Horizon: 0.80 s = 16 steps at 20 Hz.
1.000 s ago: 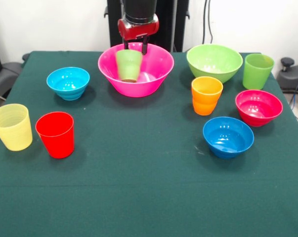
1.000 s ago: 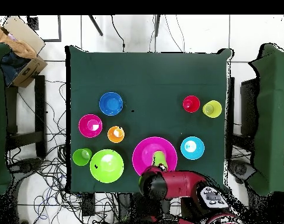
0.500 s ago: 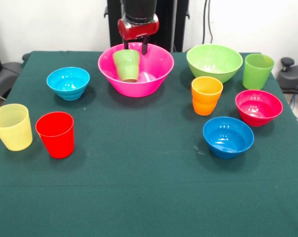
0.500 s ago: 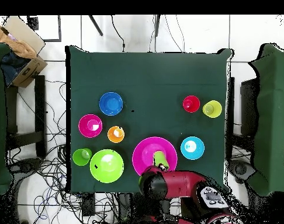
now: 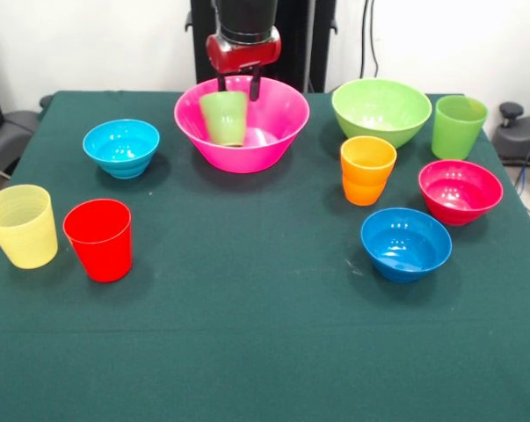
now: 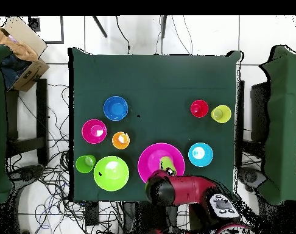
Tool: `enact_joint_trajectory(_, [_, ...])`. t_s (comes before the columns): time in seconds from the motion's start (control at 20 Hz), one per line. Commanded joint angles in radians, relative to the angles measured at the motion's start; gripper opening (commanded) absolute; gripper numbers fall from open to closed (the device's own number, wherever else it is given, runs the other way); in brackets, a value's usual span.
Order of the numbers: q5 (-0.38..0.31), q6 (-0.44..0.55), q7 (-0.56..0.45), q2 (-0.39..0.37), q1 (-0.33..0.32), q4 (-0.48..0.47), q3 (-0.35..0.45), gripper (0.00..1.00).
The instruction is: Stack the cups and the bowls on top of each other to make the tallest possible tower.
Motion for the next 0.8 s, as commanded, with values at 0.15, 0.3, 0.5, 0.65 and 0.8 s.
enact_joint_trajectory(0.15, [0.084,0.214,0.076,-0.049,0.043,-0.158,0.113,1.0])
enact_joint_trajectory(0.3, [0.098,0.267,0.076,-0.066,0.062,-0.177,0.108,1.0])
enact_joint_trajectory(0.5, [0.107,0.316,0.063,-0.091,0.07,-0.184,0.114,1.0])
enact_joint_trajectory(0.65, [0.103,0.333,0.055,-0.106,0.071,-0.182,0.118,1.0])
enact_joint_trajectory(0.8, [0.099,0.337,0.057,-0.116,0.073,-0.179,0.121,1.0])
